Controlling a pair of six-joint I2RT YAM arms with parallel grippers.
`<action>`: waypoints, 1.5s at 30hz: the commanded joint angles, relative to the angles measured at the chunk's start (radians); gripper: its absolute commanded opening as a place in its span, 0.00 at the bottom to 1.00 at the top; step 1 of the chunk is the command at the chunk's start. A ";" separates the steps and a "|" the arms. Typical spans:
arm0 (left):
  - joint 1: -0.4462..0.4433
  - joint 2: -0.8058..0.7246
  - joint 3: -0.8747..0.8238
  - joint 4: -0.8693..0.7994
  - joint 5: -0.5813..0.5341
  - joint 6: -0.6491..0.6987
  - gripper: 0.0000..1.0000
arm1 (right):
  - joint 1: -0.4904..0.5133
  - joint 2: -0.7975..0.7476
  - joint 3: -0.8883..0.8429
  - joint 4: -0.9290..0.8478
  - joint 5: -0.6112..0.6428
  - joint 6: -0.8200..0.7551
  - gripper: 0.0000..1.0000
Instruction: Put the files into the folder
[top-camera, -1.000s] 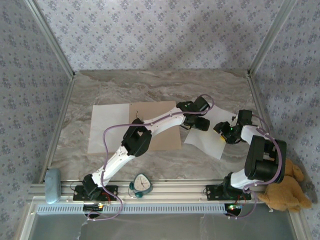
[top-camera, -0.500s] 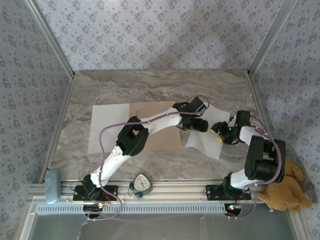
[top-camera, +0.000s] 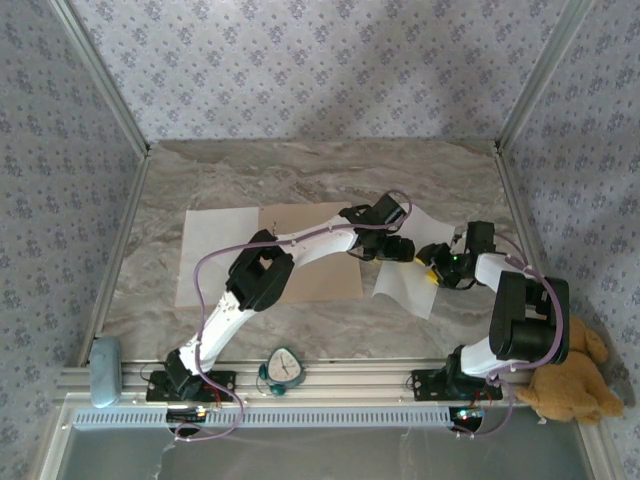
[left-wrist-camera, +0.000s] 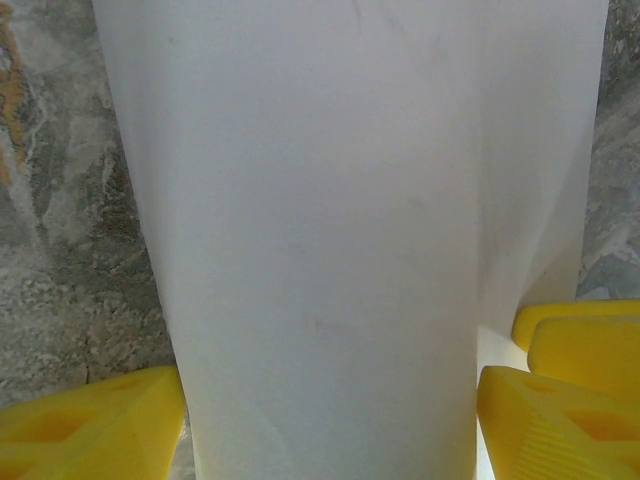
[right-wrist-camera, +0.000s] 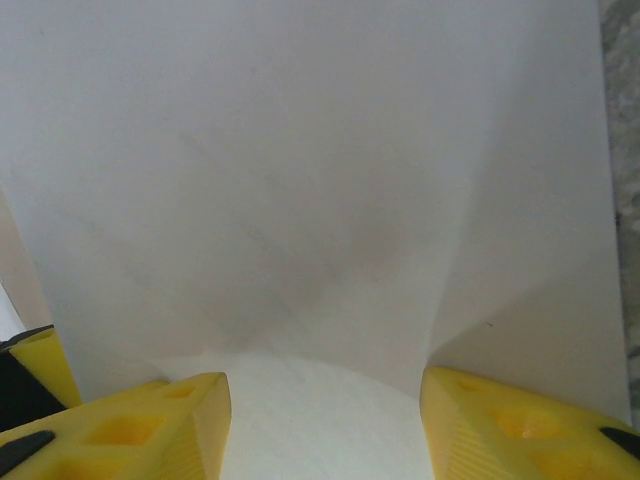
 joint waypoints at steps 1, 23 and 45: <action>-0.005 -0.046 -0.018 -0.019 0.052 -0.021 0.75 | 0.007 0.001 -0.007 -0.009 -0.020 0.026 0.54; 0.019 -0.103 -0.123 0.098 0.154 -0.101 0.49 | 0.001 -0.003 0.020 -0.032 -0.044 0.007 0.56; 0.090 -0.321 -0.449 0.498 0.309 -0.333 0.31 | -0.113 -0.224 0.011 0.021 -0.474 0.137 0.68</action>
